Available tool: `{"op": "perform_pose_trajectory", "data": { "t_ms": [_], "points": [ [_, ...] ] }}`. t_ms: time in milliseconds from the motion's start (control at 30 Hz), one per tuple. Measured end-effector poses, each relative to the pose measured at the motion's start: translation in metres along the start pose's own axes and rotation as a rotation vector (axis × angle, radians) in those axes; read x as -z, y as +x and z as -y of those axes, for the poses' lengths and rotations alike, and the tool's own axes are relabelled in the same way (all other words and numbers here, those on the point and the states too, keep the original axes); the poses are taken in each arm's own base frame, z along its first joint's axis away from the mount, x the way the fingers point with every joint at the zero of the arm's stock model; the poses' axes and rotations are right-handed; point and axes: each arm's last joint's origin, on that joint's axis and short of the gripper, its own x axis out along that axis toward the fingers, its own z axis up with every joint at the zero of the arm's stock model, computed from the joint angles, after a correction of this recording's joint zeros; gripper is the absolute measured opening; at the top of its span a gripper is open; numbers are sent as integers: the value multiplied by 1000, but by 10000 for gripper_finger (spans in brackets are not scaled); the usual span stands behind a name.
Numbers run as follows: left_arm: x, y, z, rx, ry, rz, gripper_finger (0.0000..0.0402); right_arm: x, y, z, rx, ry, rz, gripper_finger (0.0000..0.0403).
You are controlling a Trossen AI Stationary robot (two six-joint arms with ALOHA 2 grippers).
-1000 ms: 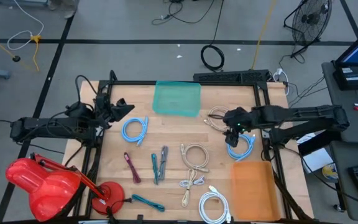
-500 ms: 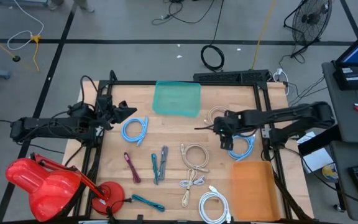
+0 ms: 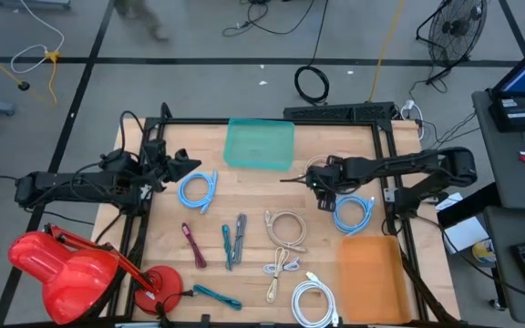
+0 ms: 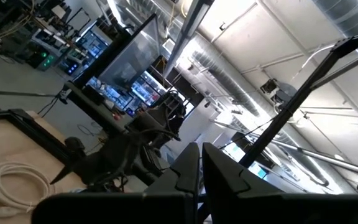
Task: Pick & Place USB Port
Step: Put the top brown display cable into the blue bin
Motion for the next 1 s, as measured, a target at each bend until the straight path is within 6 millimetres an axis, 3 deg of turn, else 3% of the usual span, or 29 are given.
{"op": "perform_pose_trajectory", "data": {
  "t_ms": [500,733,1000],
  "points": [
    [1,0,0,9,-7,-16,21,-5,20,10,-24,33,15,212],
    [1,0,0,9,-8,-16,21,19,42,8,-69,126,-41,210],
    [1,0,0,8,-13,-15,21,35,53,5,-63,207,-77,204]
  ]
}}
